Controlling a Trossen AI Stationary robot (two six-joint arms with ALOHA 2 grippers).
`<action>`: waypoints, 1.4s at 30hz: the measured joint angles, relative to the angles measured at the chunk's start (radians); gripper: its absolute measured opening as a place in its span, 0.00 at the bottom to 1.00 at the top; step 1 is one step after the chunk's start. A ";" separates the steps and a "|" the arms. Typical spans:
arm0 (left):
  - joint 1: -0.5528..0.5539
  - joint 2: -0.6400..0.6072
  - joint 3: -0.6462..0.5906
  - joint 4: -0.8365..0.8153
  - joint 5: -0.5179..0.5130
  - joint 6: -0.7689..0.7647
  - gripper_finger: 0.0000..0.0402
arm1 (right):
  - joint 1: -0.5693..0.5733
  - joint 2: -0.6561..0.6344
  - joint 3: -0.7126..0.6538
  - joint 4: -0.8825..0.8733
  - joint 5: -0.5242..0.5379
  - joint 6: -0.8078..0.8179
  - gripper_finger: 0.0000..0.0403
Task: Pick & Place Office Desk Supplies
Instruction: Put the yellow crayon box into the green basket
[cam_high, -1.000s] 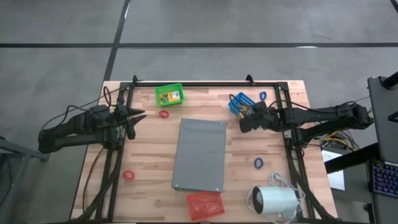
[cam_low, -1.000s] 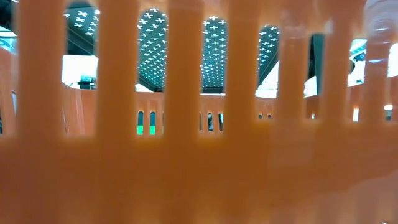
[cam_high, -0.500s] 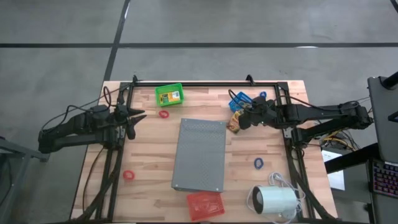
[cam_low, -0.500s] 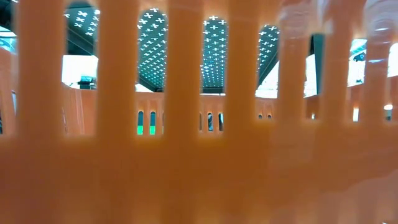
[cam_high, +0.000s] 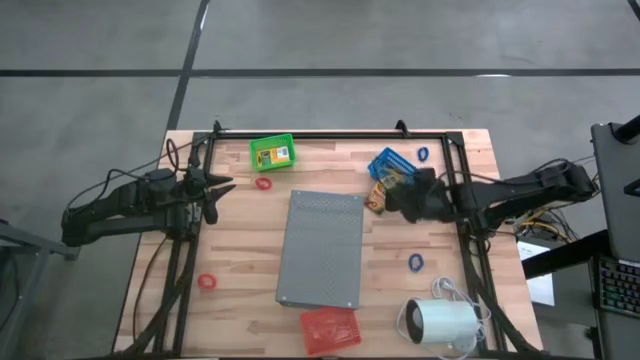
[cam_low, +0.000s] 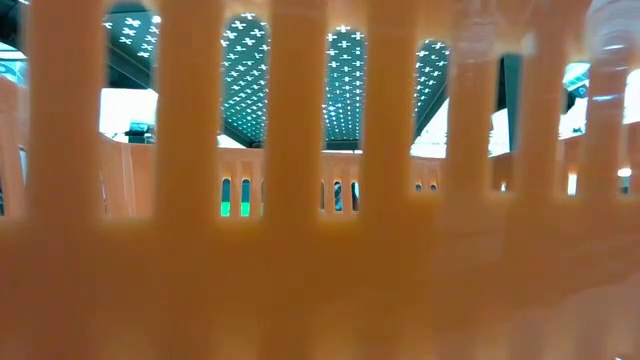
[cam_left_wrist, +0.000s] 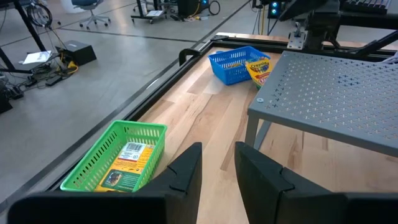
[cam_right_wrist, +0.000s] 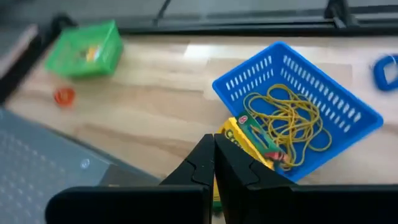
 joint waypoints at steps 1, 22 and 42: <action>0.000 0.000 0.000 0.000 0.000 0.000 0.24 | 0.028 0.001 -0.017 0.000 0.036 0.075 0.02; 0.000 0.000 0.000 0.000 0.000 0.000 0.24 | 0.231 0.240 -0.195 0.056 0.250 0.788 0.35; 0.000 0.000 0.000 0.000 0.000 0.000 0.24 | 0.228 0.267 -0.378 0.449 0.215 0.696 0.40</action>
